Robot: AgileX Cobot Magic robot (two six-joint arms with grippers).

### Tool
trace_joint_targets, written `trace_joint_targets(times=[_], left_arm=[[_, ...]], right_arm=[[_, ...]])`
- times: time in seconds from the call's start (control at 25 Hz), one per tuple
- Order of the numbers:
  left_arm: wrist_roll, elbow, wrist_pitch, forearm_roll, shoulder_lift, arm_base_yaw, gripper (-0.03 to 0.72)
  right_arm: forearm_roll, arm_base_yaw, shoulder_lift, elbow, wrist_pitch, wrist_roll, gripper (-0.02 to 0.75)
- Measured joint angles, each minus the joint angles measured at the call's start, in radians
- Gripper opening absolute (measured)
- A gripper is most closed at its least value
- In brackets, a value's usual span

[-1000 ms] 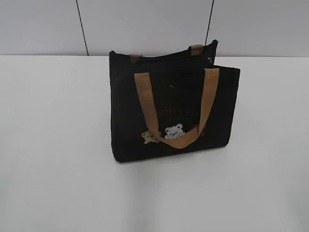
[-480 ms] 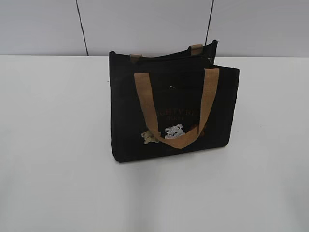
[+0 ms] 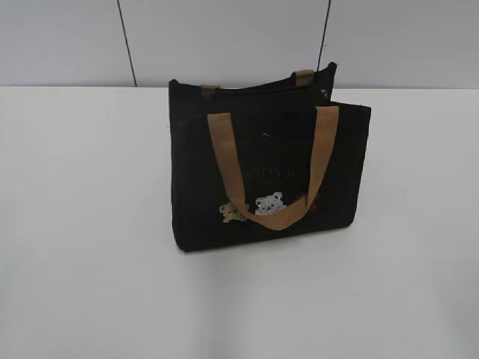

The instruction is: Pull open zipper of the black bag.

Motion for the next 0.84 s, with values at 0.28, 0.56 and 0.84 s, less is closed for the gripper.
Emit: trace_joint_targets(times=[0.28,0.56,0.84], left_arm=[[0.000,0.001,0.000,0.000,0.000,0.057,0.503],[0.000,0.001,0.000,0.000,0.000,0.057,0.503],[0.000,0.001,0.000,0.000,0.000,0.057,0.503]], right_arm=[[0.001,-0.088,0.000,0.000,-0.001,0.000,0.596],[0.006,-0.119,0.000,0.000,-0.001,0.000,0.596],[0.007,-0.120,0.000,0.000,-0.001,0.000,0.596]])
